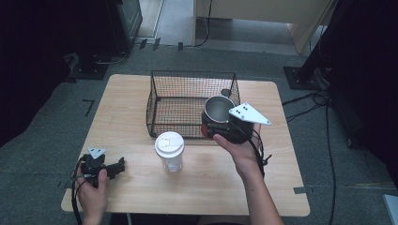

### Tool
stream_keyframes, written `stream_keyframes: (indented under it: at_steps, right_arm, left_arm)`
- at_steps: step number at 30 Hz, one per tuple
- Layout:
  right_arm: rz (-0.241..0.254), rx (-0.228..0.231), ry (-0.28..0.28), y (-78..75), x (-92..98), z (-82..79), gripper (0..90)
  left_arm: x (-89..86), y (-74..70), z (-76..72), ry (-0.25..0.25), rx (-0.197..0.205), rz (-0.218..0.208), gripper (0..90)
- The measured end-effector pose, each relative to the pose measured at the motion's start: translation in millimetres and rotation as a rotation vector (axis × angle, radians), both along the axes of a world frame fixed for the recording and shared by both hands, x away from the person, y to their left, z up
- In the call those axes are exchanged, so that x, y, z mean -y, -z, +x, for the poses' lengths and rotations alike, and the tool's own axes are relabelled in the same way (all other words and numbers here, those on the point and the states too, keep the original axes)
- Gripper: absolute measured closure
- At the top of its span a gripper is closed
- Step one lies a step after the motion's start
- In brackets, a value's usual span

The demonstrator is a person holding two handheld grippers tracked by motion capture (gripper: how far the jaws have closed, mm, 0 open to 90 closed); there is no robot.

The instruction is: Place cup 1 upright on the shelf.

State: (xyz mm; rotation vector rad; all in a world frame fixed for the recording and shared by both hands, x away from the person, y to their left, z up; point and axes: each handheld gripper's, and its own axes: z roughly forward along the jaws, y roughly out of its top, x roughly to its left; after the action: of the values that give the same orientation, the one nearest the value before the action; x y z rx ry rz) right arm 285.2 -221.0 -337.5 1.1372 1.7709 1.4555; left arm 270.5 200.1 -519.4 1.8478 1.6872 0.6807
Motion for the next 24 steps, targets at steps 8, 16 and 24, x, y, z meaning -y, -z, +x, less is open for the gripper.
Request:
stream_keyframes:
  at_steps: [8,16,24]
  right_arm:
    - [-0.003,0.011,0.047,-2.8,-4.2,21.5,7.2]
    - [-0.003,0.001,0.09,-2.3,-7.9,40.6,7.2]
    - [-0.013,-0.02,0.118,4.5,-12.0,59.8,7.2]
  left_arm:
    - [0.0,0.0,0.0,0.0,0.0,0.0,0.0]
    - [0.0,0.1,0.0,0.0,0.002,0.0,0.0]
    - [0.0,0.1,0.0,0.0,0.002,0.0,0.0]
